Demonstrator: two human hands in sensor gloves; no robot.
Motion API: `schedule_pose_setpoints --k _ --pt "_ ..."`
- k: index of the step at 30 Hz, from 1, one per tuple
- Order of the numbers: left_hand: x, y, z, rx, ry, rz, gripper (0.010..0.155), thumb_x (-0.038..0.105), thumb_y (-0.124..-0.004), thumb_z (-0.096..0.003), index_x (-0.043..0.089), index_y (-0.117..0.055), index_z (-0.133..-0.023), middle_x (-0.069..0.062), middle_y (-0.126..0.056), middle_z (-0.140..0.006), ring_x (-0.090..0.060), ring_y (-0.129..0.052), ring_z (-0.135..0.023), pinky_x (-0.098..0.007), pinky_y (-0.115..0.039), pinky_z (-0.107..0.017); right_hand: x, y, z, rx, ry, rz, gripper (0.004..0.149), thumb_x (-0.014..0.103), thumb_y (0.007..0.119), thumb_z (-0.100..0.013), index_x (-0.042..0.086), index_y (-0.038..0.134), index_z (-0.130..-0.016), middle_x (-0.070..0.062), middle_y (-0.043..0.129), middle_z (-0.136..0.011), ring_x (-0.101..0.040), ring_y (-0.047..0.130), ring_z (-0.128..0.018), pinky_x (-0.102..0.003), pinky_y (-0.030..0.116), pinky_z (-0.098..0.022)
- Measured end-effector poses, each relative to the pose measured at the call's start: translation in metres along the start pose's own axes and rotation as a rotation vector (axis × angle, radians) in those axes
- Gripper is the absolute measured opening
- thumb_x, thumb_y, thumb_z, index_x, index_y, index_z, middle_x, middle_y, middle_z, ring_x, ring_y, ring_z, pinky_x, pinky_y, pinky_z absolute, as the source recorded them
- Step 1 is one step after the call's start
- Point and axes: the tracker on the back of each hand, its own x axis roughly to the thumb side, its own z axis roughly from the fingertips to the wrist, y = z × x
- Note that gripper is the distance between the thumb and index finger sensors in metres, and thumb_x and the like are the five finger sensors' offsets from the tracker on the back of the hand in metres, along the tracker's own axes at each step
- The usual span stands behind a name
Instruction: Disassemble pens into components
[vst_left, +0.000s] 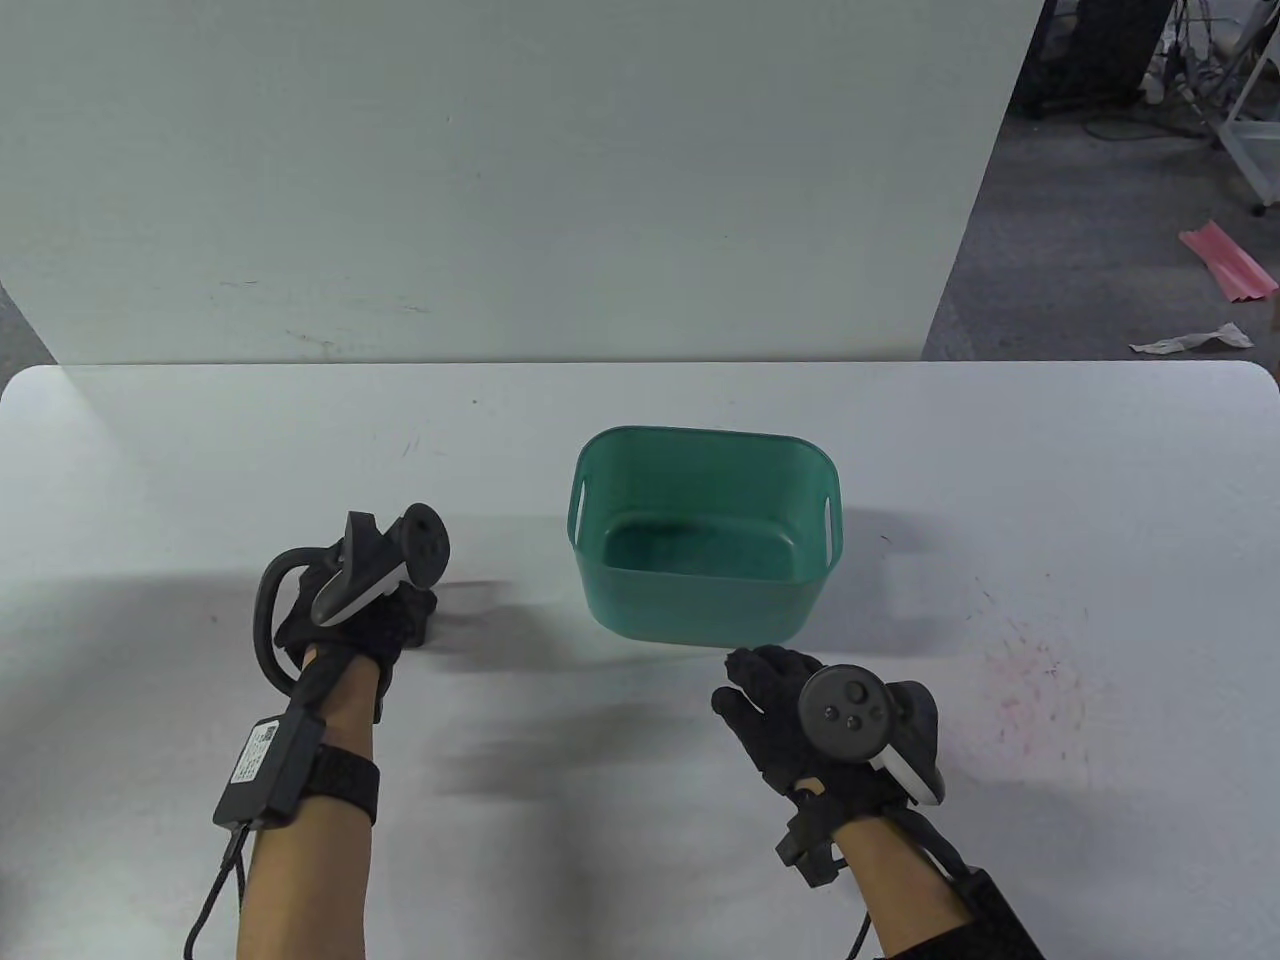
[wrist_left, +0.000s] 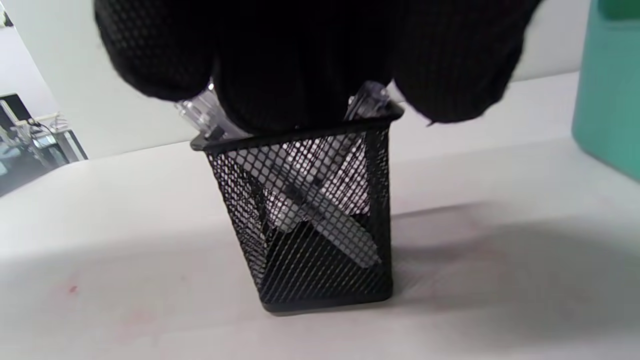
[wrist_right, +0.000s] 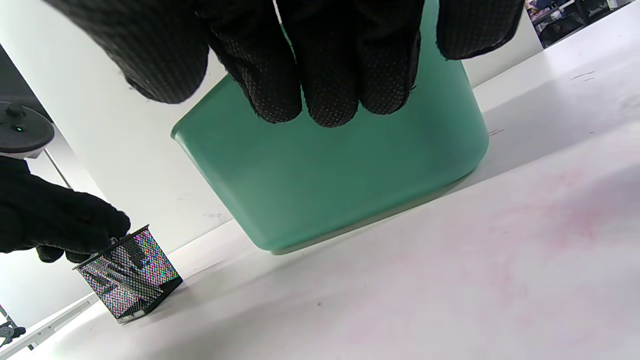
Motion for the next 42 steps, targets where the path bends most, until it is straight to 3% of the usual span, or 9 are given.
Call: schedule_pose_setpoints --k 10,21,24,30,42 --pt "0.004 -0.001 0.000 0.057 0.005 -0.062 0.045 0.049 -0.085 -0.0496 0.030 -0.085 -0.091 0.010 -0.115 -0.078 -0.016 -0.112 -0.061 -0.049 -0.089 -0.054 -0.001 0.001 -0.001 0.009 0.006 -0.007 0.054 0.051 0.068 -0.062 0.016 0.069 -0.103 -0.019 0.069 -0.107 -0.046 0.066 -0.098 -0.070 0.049 -0.071" --pt "0.008 -0.005 -0.005 0.025 0.040 -0.097 0.046 0.048 -0.080 -0.0526 0.031 -0.080 -0.095 0.011 -0.114 -0.081 -0.019 -0.107 -0.063 -0.047 -0.090 -0.051 -0.002 0.002 -0.001 0.021 0.009 -0.013 0.054 0.051 0.068 -0.062 0.015 0.069 -0.103 -0.019 0.069 -0.106 -0.046 0.066 -0.098 -0.070 0.050 -0.070" --pt "0.005 -0.007 -0.008 -0.014 0.051 -0.049 0.048 0.048 -0.078 -0.0536 0.029 -0.077 -0.098 0.010 -0.118 -0.080 -0.027 -0.103 -0.061 -0.047 -0.090 -0.049 -0.002 0.002 -0.001 0.023 0.008 -0.013 0.054 0.051 0.068 -0.062 0.015 0.069 -0.103 -0.019 0.069 -0.107 -0.046 0.066 -0.098 -0.070 0.050 -0.070" --pt "-0.003 -0.008 -0.012 -0.037 0.065 0.033 0.045 0.045 -0.077 -0.0546 0.028 -0.082 -0.096 0.007 -0.123 -0.074 -0.022 -0.102 -0.061 -0.046 -0.091 -0.048 -0.003 0.002 -0.001 0.028 0.010 -0.013 0.055 0.051 0.068 -0.062 0.015 0.069 -0.103 -0.019 0.069 -0.106 -0.046 0.066 -0.098 -0.071 0.050 -0.070" --pt "0.002 -0.016 -0.017 0.002 0.091 -0.044 0.046 0.043 -0.069 -0.0580 0.023 -0.075 -0.099 0.008 -0.120 -0.072 -0.019 -0.100 -0.053 -0.046 -0.090 -0.049 -0.004 0.004 -0.002 0.047 0.016 -0.010 0.055 0.051 0.068 -0.062 0.015 0.069 -0.103 -0.020 0.070 -0.106 -0.046 0.066 -0.098 -0.071 0.051 -0.069"
